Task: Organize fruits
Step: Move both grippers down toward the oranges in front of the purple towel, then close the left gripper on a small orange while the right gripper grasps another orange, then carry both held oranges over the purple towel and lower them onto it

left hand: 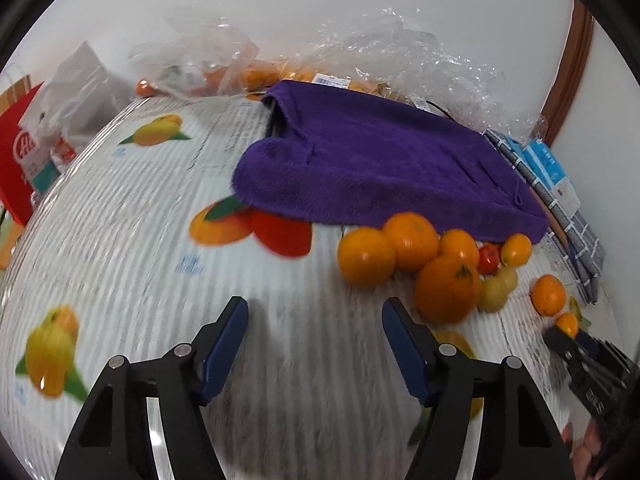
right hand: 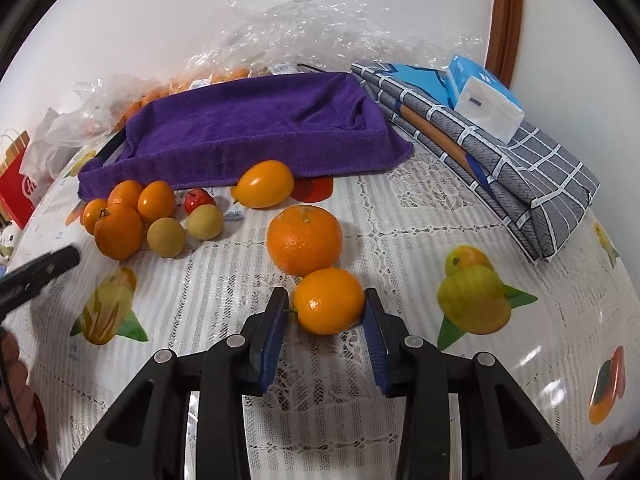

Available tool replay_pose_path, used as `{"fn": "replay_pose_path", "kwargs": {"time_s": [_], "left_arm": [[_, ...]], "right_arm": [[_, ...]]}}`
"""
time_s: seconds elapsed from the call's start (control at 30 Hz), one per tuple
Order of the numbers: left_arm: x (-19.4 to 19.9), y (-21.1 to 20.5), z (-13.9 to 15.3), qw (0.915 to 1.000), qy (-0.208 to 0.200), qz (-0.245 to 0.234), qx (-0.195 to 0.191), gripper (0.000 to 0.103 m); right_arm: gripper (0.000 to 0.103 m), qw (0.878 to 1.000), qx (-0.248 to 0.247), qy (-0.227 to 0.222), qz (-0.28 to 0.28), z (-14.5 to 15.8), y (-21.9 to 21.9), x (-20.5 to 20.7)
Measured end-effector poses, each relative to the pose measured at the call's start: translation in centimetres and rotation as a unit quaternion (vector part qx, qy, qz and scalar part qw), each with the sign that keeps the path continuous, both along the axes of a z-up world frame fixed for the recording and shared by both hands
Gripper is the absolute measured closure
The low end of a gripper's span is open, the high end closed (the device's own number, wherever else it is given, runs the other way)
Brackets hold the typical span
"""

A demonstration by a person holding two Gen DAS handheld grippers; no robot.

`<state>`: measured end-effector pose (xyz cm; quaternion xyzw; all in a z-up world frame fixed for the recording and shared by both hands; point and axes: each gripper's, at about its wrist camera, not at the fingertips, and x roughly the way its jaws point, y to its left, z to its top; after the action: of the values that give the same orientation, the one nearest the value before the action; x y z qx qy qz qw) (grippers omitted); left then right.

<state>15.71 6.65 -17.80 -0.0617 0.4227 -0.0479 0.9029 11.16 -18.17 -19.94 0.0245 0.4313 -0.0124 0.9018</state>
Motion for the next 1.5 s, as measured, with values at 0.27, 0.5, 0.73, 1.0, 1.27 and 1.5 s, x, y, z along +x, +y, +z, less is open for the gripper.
{"fn": "replay_pose_path", "kwargs": {"time_s": [0.27, 0.5, 0.73, 1.0, 1.27, 1.5], "left_arm": [[2.2, -2.0, 0.2, 0.9987, -0.008, -0.048, 0.017, 0.059], [1.5, -1.8, 0.6, 0.9976, -0.01, -0.069, -0.006, 0.07], [1.2, 0.2, 3.6, 0.9985, -0.033, -0.032, -0.029, 0.069], [5.5, -0.4, 8.4, 0.995, -0.095, -0.023, -0.021, 0.069], [10.9, -0.8, 7.0, 0.9918, -0.114, -0.007, -0.057, 0.069], [11.4, -1.5, 4.4, 0.9909, -0.109, -0.033, -0.072, 0.069]], "right_arm": [[0.066, 1.0, 0.014, -0.012, 0.02, 0.3, 0.2, -0.5], [0.066, 1.0, 0.004, -0.022, 0.02, 0.8, 0.3, -0.8], [0.066, 0.999, 0.01, -0.033, 0.029, 3.3, 0.4, 0.1], [0.066, 0.997, 0.002, -0.08, 0.021, 7.5, 0.2, 4.5], [0.066, 0.995, 0.007, -0.102, 0.017, 8.8, 0.3, 11.9], [0.066, 0.994, 0.014, -0.11, 0.021, 6.9, 0.4, 15.6]]}}
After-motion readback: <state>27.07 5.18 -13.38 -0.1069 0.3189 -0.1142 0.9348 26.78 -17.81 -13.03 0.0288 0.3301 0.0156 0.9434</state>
